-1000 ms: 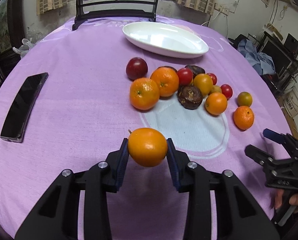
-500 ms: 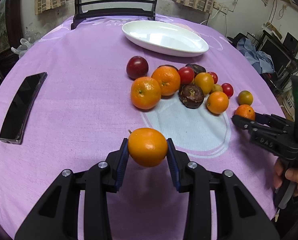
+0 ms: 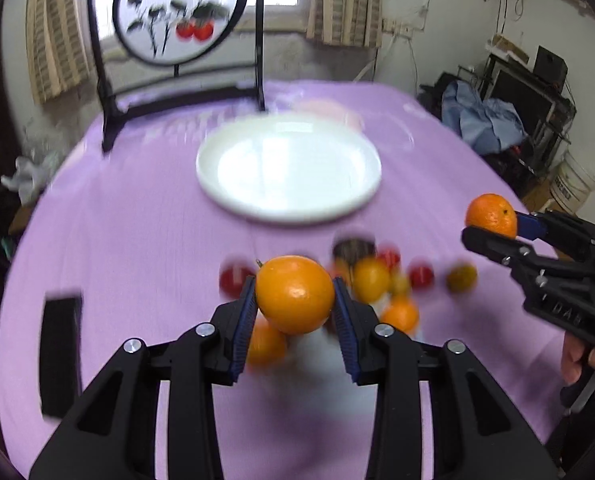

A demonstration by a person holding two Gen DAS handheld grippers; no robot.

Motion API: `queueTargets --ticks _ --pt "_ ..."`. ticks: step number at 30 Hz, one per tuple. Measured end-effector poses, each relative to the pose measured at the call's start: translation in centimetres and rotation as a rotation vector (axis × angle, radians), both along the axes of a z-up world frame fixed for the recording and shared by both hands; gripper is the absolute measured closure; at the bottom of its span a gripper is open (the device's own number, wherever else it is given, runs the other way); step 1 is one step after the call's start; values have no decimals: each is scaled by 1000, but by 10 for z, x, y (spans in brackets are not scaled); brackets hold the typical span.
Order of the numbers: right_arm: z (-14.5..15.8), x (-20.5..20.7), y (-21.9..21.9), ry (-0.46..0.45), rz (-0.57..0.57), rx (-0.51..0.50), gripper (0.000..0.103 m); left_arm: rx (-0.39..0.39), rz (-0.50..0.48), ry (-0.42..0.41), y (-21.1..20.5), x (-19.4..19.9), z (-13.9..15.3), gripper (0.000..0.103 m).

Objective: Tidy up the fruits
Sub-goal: 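Grasp an orange with the left tool while the right tool grasps a small tangerine, then lower both fruits onto the white plate and open both tools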

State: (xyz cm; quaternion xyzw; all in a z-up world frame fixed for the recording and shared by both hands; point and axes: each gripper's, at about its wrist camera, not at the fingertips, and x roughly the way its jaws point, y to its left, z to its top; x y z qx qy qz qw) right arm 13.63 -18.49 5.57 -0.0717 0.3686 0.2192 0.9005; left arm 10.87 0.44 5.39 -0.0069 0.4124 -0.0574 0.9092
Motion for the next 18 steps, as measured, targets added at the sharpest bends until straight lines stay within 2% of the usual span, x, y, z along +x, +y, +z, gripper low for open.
queueTargets --ticks 3,8,14,16,17,18 --pt "-3 41 16 10 10 -8 60 1 12 1 0 51 3 67" --pt "-39 109 41 113 -14 -20 59 -22 102 129 13 139 -35 67" --pt "-72 149 55 198 -16 -52 59 -1 122 201 19 183 -71 67" --pt "-79 156 58 225 -11 -56 56 3 104 226 17 192 -79 66" --pt "-79 157 58 225 -12 -53 52 4 106 235 17 194 -81 63" --pt "-77 156 56 208 -23 -50 47 10 125 248 18 195 -82 45"
